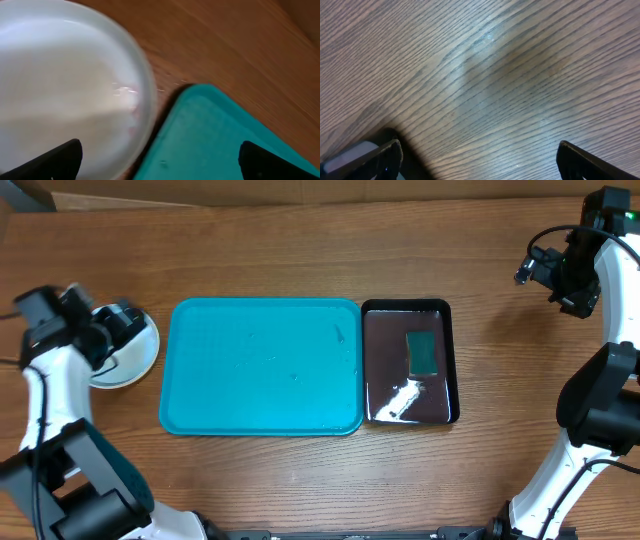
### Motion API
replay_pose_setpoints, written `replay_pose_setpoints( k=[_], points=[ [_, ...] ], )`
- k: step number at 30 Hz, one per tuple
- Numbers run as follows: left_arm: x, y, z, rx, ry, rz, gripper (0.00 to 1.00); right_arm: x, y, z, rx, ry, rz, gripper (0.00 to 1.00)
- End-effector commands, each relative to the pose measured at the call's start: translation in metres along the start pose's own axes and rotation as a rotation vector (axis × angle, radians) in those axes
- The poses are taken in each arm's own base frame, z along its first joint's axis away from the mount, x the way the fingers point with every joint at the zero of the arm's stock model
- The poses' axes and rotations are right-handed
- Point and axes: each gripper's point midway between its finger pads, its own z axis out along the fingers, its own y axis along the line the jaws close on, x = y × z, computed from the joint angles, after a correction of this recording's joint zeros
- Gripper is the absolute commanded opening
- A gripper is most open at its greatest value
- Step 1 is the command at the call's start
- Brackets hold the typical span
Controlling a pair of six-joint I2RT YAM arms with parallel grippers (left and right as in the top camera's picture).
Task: Clean dirty plates on tray and stack at the side
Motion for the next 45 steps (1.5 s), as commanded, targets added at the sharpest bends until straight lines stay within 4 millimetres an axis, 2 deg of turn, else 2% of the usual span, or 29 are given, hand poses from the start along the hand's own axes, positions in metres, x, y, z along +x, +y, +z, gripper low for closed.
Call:
replay_pose_setpoints(
  k=[1, 6, 10, 18, 22, 28, 32, 34, 37, 41, 45],
  points=[
    [0.01, -0.047, 0.009, 0.074, 0.031, 0.11, 1.0, -0.006, 0.003, -0.012, -0.013, -0.037, 0.003, 1.0],
    [0.027, -0.079, 0.016, 0.096, 0.061, 0.182, 1.0, -0.006, 0.003, -0.012, -0.013, -0.037, 0.003, 1.0],
    [0.036, -0.094, 0.019, 0.114, 0.076, 0.212, 1.0, -0.005, 0.003, -0.01, -0.011, -0.033, 0.002, 1.0],
    [0.039, -0.099, 0.019, 0.122, 0.082, 0.223, 1.0, -0.004, 0.004, -0.008, -0.011, -0.027, -0.001, 1.0],
    [0.039, -0.099, 0.019, 0.122, 0.082, 0.223, 1.0, -0.004, 0.012, -0.025, -0.025, -0.063, -0.017, 1.0],
    [0.039, -0.099, 0.019, 0.122, 0.082, 0.223, 1.0, 0.009, 0.044, -0.113, -0.105, -0.248, -0.093, 1.0],
    [0.039, -0.099, 0.019, 0.122, 0.082, 0.223, 1.0, 0.034, 0.064, -0.187, -0.184, -0.399, -0.156, 1.0],
    [0.039, -0.099, 0.019, 0.122, 0.082, 0.223, 1.0, 0.056, 0.073, -0.232, -0.239, -0.493, -0.197, 1.0],
    [0.039, -0.099, 0.019, 0.122, 0.082, 0.223, 1.0, 0.091, 0.082, -0.286, -0.319, -0.605, -0.257, 1.0],
    [0.039, -0.099, 0.019, 0.122, 0.082, 0.223, 1.0, 0.15, 0.092, -0.346, -0.45, -0.724, -0.363, 1.0],
    [0.039, -0.099, 0.019, 0.122, 0.082, 0.223, 1.0, 0.19, 0.078, -0.412, -0.538, -0.948, -0.423, 1.0]
  ],
)
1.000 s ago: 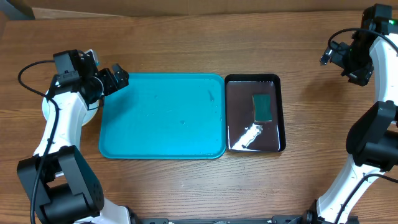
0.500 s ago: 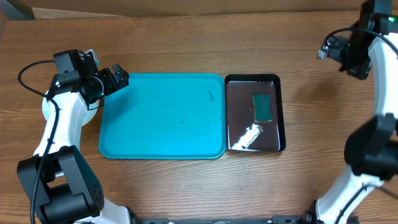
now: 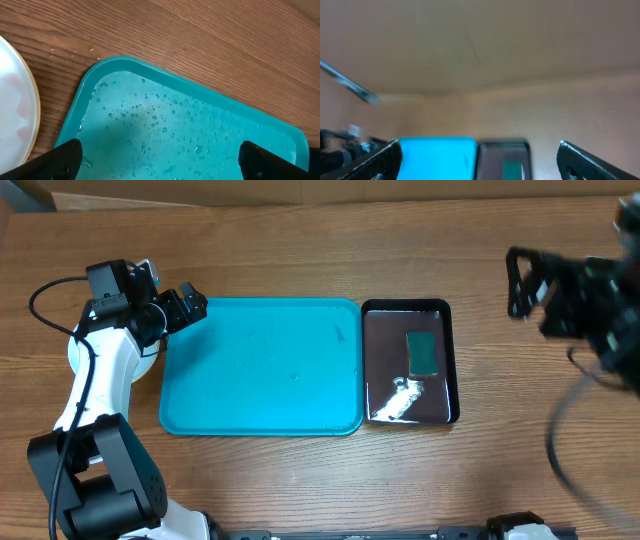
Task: Clean dirty plates on tray and stack at the side
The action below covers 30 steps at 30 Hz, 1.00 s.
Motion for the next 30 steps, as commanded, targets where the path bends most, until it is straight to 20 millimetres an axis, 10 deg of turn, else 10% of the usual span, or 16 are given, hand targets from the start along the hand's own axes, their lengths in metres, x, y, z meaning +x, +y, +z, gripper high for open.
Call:
replay_pose_setpoints(
  k=[1, 4, 11, 30],
  points=[
    [-0.006, -0.004, 0.0, 0.005, -0.009, 0.028, 1.0, -0.019, 0.015, -0.071, -0.068, -0.22, -0.046, 1.0],
    [-0.006, -0.004, 0.0, 0.005, -0.009, 0.028, 1.0, -0.006, 0.011, -0.113, -0.107, -0.335, -0.045, 1.0],
    [-0.006, -0.004, 0.0, 0.005, -0.009, 0.028, 1.0, 0.028, -0.005, -0.143, -0.165, -0.593, -0.035, 1.0],
    [-0.006, -0.004, 0.0, 0.005, -0.009, 0.028, 1.0, 0.12, -0.049, -0.059, -0.199, -0.958, -0.036, 1.0]
  ],
)
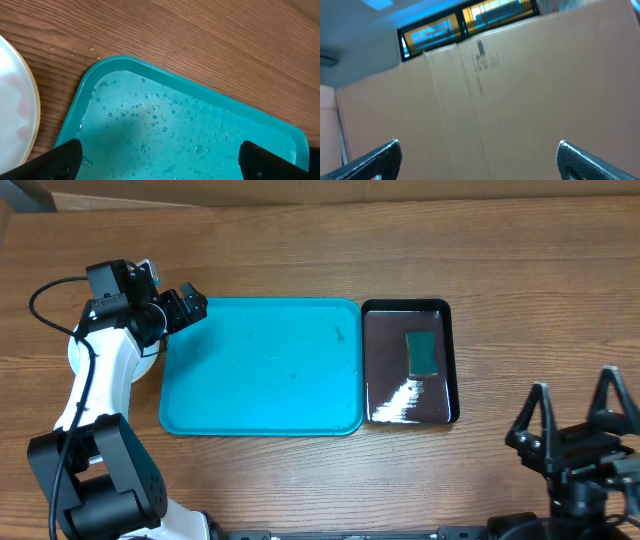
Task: Clean dirty plates on tray and stack at the side
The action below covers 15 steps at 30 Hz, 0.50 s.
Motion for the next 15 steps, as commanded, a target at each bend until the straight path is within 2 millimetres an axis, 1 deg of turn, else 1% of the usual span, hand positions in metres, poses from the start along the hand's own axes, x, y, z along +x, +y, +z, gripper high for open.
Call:
replay_pose_setpoints(
  k=[1, 7, 9, 15],
  points=[
    [-0.006, -0.004, 0.0, 0.006, -0.011, 0.028, 1.0, 0.021, -0.008, -0.007, 0.005, -0.012, -0.002, 1.0],
    [-0.006, -0.004, 0.0, 0.006, -0.011, 0.028, 1.0, 0.057, -0.019, -0.008, 0.01, -0.009, -0.003, 1.0],
    [-0.006, -0.004, 0.0, 0.005, -0.011, 0.028, 1.0, 0.075, -0.026, -0.009, 0.032, 0.025, -0.003, 1.0],
    [-0.006, -0.004, 0.0, 0.006, -0.011, 0.028, 1.0, 0.137, -0.05, -0.02, 0.099, 0.151, -0.008, 1.0]
  ],
)
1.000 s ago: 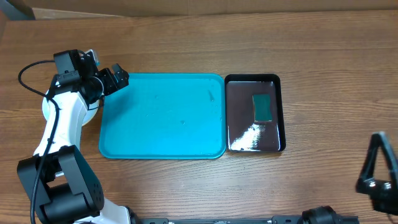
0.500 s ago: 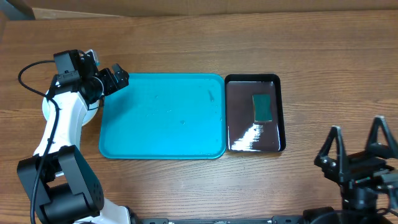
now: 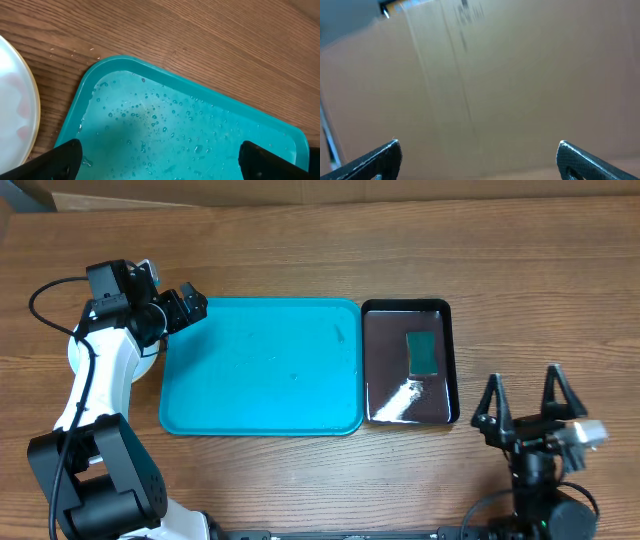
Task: Clean dirty plates on tray and stack at the side
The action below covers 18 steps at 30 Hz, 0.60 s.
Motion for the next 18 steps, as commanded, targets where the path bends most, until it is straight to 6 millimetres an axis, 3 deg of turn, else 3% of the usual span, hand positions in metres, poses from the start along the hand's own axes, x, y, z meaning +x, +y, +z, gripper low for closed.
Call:
replay_pose_setpoints(
  k=[1, 11, 18],
  points=[
    [-0.006, -0.004, 0.0, 0.006, -0.011, 0.028, 1.0, 0.027, -0.014, -0.003, 0.049, 0.051, -0.003, 1.0],
    [-0.006, -0.004, 0.0, 0.006, -0.011, 0.028, 1.0, 0.104, -0.037, -0.022, 0.145, 0.375, -0.022, 1.0],
    [-0.006, -0.004, 0.0, 0.006, -0.011, 0.028, 1.0, 0.104, -0.034, -0.022, 0.126, 0.378, -0.015, 1.0]
  ],
)
